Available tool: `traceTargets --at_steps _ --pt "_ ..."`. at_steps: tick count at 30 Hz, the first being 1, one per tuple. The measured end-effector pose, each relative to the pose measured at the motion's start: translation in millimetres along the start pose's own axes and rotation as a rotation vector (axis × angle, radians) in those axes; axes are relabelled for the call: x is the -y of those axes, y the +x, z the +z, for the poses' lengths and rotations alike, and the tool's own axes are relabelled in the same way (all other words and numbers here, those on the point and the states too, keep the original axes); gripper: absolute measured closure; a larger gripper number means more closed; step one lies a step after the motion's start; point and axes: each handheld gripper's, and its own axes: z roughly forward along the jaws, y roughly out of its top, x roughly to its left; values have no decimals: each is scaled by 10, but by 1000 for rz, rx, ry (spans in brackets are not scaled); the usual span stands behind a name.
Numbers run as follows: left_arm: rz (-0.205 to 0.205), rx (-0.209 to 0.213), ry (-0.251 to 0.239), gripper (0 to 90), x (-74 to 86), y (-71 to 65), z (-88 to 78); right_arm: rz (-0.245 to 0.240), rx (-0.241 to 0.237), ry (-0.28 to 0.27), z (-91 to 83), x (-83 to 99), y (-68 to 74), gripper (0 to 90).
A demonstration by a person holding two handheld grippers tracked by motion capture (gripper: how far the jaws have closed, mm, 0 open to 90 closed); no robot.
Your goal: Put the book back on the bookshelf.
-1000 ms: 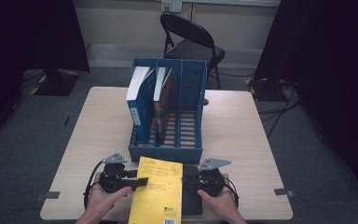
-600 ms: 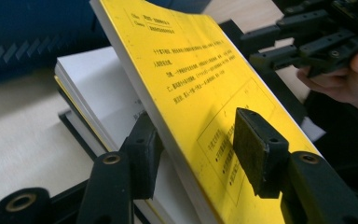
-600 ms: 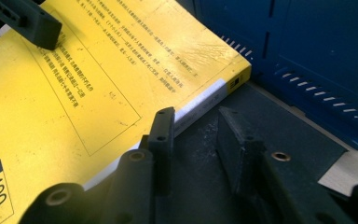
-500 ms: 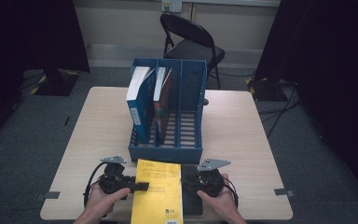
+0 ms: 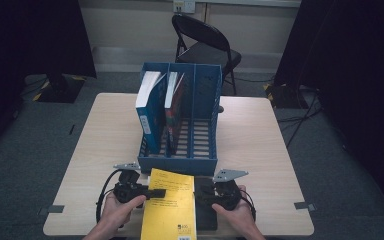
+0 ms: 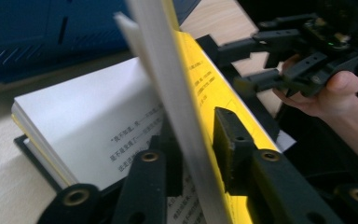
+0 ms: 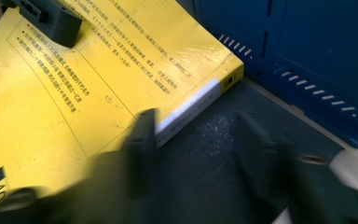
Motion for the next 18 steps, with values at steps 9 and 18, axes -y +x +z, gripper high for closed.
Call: traceTargets --at_steps 9,18 --pt "70 21 -70 800 6 -101 -26 59 -92 -11 9 -28 9 335" --pt "115 47 -103 815 -2 -161 -26 81 -155 -31 39 -40 26 321"
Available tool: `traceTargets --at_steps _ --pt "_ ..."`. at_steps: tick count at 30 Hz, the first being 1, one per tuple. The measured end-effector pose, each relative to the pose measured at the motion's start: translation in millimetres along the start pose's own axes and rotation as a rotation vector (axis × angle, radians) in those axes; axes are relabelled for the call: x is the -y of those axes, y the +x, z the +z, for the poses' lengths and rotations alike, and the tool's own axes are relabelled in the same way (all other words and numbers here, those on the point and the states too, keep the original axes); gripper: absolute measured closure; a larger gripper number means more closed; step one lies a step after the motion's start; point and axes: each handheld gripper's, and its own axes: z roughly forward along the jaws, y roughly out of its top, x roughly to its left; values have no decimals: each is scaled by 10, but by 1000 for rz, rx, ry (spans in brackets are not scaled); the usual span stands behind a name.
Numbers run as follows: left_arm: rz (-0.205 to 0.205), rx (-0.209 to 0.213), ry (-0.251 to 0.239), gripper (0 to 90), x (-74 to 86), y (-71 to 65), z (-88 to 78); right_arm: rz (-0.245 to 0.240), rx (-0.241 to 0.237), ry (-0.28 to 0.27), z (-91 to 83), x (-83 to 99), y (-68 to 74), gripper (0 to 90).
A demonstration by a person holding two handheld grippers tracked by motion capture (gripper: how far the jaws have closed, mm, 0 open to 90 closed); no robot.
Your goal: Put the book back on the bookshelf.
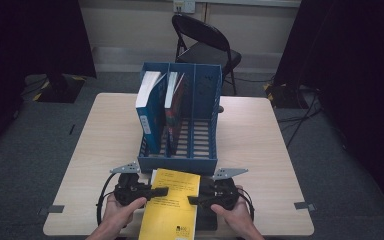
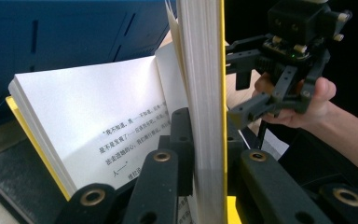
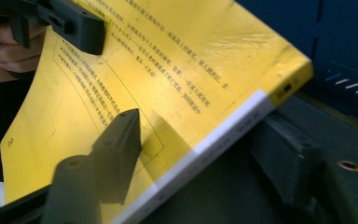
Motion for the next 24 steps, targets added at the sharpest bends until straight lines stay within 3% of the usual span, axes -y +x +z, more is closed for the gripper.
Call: traceTargets --at_steps 2,6,11,14,18,24 --pt "6 5 3 817 -34 13 8 7 14 9 11 -19 17 313" --pt "36 9 -22 823 -105 -20 -20 -7 45 -25 -62 -86 39 372" --pt "63 -2 -52 822 -161 -66 -66 -9 48 -59 -134 -202 35 441" --pt "75 -1 -72 822 -210 -107 -113 27 31 -112 -188 -251 23 500" --pt "87 -1 -95 822 -261 -140 -165 12 23 -150 -255 -341 40 543" --pt "89 3 -136 821 -307 -172 -254 23 -38 -222 -353 -462 40 621"
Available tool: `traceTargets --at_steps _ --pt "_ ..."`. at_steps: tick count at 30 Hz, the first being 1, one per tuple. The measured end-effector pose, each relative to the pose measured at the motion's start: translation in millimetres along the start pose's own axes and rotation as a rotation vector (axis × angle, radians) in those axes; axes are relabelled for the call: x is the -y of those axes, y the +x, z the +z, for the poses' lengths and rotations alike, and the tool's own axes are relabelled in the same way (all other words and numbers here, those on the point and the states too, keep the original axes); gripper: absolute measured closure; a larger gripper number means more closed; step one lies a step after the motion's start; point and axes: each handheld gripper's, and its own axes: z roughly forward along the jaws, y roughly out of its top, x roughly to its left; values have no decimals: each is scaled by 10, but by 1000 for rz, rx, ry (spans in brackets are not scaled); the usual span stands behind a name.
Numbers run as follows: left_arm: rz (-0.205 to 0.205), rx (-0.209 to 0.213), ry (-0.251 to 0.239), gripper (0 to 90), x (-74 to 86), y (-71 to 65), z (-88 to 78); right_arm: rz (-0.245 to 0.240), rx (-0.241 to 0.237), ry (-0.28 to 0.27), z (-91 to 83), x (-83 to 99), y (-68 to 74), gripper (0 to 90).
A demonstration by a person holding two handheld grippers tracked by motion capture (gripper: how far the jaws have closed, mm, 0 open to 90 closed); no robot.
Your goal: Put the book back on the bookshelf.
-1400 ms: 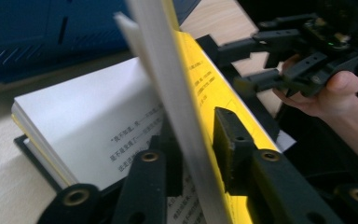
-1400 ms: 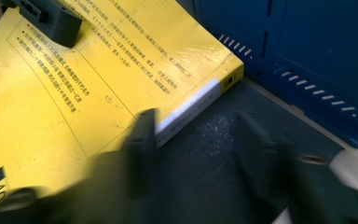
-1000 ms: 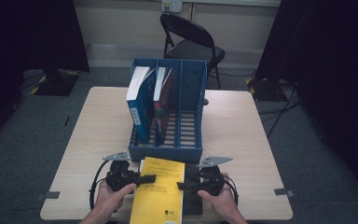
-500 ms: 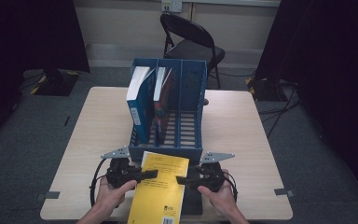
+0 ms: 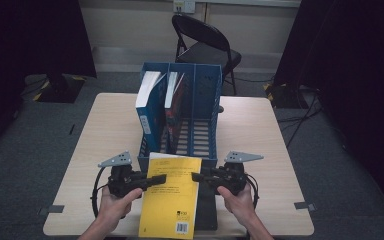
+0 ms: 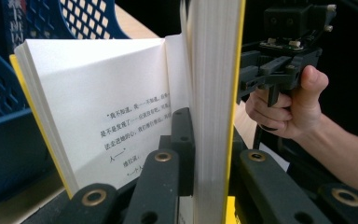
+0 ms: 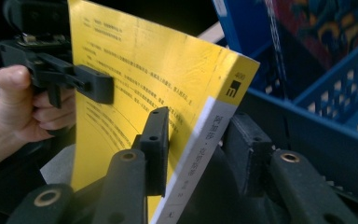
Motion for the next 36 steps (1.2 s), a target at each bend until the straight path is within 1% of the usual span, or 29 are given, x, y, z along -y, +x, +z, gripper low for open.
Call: traceTargets --at_steps 2,3,5,7,9,11,12,15,18,19,21,22,23,24,25,26,27,28,29,30,31,33,34,36 --pt "6 -8 -10 820 -21 -7 -17 -19 -1 -11 -16 -56 34 638" --pt "4 -5 -17 820 -34 -7 -26 -21 -4 -19 -22 -77 41 646" --pt "9 -13 -29 819 -64 -18 -40 -28 -15 -35 -41 -135 57 660" --pt "14 -17 -34 818 -98 -26 -50 -56 -8 -36 -51 -199 88 664" --pt "15 -21 -47 818 -127 -33 -49 -73 3 -42 -61 -258 115 674" --pt "0 -25 -56 818 -165 -19 -43 -83 11 -54 -74 -310 130 687" --pt "2 -29 -63 818 -186 -20 -40 -86 8 -60 -79 -329 131 693" --pt "34 -33 -78 818 -264 -61 -38 -102 12 -80 -119 -396 143 711" --pt "81 -33 -100 816 -343 -127 -42 -116 9 -103 -182 -465 152 723" --pt "103 -34 -107 815 -348 -154 -37 -121 14 -113 -205 -479 162 725" --pt "140 -56 -94 812 -329 -192 -25 -135 32 -122 -232 -472 190 728" --pt "140 -55 -103 809 -303 -200 -17 -141 32 -121 -239 -459 192 733" --pt "131 -47 -112 804 -283 -199 -17 -134 23 -123 -253 -445 189 737" --pt "129 -42 -118 798 -267 -205 -24 -131 6 -128 -265 -431 187 741" --pt "136 -39 -118 795 -260 -209 -29 -136 -14 -136 -277 -413 192 741" --pt "142 -36 -114 793 -250 -220 -42 -141 -20 -136 -285 -404 200 737" --pt "145 -30 -112 790 -246 -228 -50 -154 -31 -138 -289 -391 213 711" --pt "159 -23 -109 790 -234 -244 -64 -160 -40 -133 -288 -384 221 694" --pt "163 -20 -107 784 -224 -252 -74 -179 -53 -109 -265 -369 240 686" --pt "166 -12 -105 779 -212 -259 -82 -198 -57 -84 -231 -349 259 684" --pt "170 -5 -108 774 -201 -262 -88 -201 -65 -68 -191 -327 273 689" --pt "176 -21 -114 761 -172 -274 -109 -209 -68 -61 -142 -301 294 693" --pt "175 -21 -114 741 -165 -273 -119 -215 -77 -47 -109 -294 306 694" --pt "169 -50 -113 691 -159 -260 -154 -239 -79 -42 -101 -295 330 704"
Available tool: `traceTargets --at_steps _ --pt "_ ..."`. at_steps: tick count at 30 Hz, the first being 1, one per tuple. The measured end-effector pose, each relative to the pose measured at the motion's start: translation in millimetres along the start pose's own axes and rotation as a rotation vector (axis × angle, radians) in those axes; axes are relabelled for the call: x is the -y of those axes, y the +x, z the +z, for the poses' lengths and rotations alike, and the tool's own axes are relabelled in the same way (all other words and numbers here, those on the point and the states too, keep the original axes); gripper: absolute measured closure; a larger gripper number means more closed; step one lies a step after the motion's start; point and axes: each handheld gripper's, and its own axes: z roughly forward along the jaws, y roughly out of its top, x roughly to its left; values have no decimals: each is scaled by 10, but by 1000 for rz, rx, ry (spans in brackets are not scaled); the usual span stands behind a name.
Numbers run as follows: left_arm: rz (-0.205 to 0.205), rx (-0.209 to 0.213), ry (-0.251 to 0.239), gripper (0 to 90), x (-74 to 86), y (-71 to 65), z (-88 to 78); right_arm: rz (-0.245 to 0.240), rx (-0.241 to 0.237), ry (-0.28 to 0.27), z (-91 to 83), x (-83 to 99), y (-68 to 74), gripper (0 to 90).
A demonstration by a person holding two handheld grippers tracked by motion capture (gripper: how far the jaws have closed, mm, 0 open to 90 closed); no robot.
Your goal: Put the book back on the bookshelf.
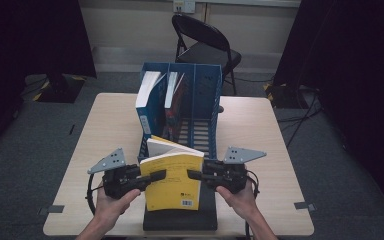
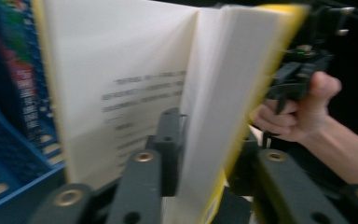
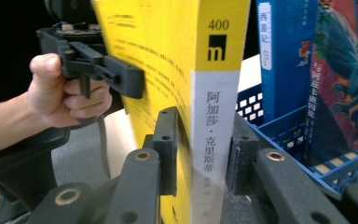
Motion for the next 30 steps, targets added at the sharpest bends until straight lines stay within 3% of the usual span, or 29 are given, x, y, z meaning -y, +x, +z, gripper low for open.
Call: traceTargets --at_steps 3,9,13,20,24,30 --pt "-24 -38 -17 627 -9 55 -76 -32 14 -1 -15 10 33 716" --pt "-31 -116 -11 472 66 173 -130 -42 -18 7 -9 26 50 739" --pt "-22 -100 18 340 125 203 -29 -46 -13 40 63 44 77 704" --pt "13 -89 62 288 182 195 120 -65 -7 65 178 48 134 668" --pt "15 -110 59 261 193 184 161 -69 20 95 259 52 132 674" --pt "16 -105 58 315 173 210 170 -61 47 94 362 54 123 744"
